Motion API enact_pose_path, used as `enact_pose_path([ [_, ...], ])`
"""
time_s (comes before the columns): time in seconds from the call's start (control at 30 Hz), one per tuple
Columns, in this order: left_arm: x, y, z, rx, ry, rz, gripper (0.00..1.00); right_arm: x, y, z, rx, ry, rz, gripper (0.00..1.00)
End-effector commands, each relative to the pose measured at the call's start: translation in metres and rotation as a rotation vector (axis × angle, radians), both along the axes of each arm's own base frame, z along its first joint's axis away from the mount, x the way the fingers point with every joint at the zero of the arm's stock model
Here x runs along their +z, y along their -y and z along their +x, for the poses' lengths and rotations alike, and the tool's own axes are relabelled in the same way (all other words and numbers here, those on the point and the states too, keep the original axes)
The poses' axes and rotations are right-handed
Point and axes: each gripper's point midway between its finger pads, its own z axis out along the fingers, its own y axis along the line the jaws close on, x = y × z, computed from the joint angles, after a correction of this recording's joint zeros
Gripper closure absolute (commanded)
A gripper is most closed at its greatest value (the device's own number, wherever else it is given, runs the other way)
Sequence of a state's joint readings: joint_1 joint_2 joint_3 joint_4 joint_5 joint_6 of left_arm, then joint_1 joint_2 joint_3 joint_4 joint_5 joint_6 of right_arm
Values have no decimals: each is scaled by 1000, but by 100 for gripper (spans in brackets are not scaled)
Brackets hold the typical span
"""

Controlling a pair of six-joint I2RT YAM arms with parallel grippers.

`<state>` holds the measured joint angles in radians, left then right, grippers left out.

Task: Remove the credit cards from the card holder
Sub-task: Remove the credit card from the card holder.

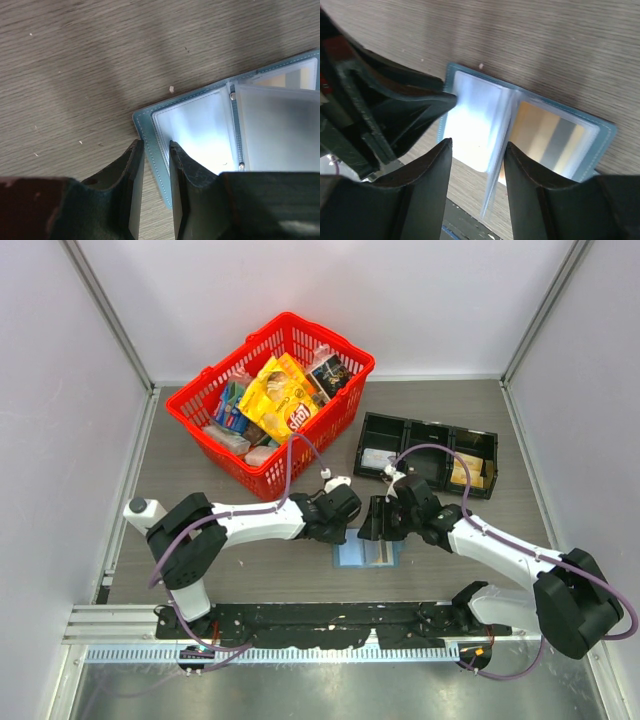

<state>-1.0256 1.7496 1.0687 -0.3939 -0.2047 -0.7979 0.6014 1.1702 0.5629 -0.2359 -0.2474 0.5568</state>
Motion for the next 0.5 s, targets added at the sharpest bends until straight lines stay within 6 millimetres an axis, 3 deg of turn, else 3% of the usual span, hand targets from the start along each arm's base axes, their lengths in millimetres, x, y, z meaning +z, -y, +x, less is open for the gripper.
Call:
enact_pose_path([
  [0.0,8,13,4,-14,19,-49,71,22,-23,3,53,27,120,48],
  [0.47,13,10,5,-1,31,-56,70,18,-34,-5,101,0,185,47],
])
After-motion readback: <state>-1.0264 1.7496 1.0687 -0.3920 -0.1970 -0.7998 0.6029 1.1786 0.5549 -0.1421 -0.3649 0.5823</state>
